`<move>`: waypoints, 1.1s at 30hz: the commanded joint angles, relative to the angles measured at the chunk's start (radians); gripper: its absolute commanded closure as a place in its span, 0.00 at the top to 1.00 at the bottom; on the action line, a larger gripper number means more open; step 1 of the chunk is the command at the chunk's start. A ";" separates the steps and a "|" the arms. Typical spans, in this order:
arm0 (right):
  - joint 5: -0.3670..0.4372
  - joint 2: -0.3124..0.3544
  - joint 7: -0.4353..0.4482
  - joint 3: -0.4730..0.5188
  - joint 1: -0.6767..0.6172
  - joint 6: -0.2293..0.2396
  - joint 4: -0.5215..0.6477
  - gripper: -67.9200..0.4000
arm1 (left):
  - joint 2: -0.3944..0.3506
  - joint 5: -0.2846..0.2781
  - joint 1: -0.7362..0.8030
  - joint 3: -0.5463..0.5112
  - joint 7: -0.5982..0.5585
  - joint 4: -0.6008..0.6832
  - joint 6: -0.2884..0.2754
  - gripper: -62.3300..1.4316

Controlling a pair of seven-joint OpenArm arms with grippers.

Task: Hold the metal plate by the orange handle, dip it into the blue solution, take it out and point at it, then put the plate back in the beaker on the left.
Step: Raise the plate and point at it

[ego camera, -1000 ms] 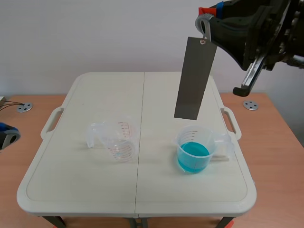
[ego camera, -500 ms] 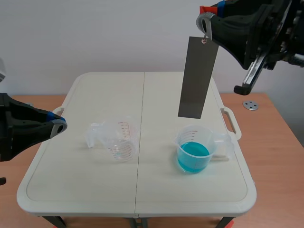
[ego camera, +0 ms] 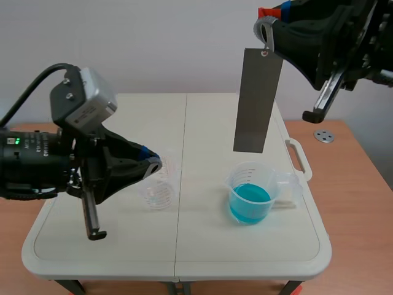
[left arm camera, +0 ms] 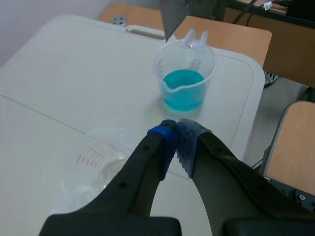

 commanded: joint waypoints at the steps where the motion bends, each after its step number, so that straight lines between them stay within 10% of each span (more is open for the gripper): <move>1: 0.015 0.016 0.014 0.009 0.009 0.005 0.020 0.02 | 0.027 0.005 -0.016 0.006 -0.001 0.008 0.006 0.07; 21: 0.015 0.016 0.007 0.009 0.009 0.005 0.020 0.02 | 0.312 0.198 -0.135 0.066 0.074 -0.153 0.057 0.07; 33: 0.014 0.016 0.003 0.009 0.009 0.005 0.020 0.02 | 0.360 0.247 -0.149 0.095 0.082 -0.162 0.057 0.07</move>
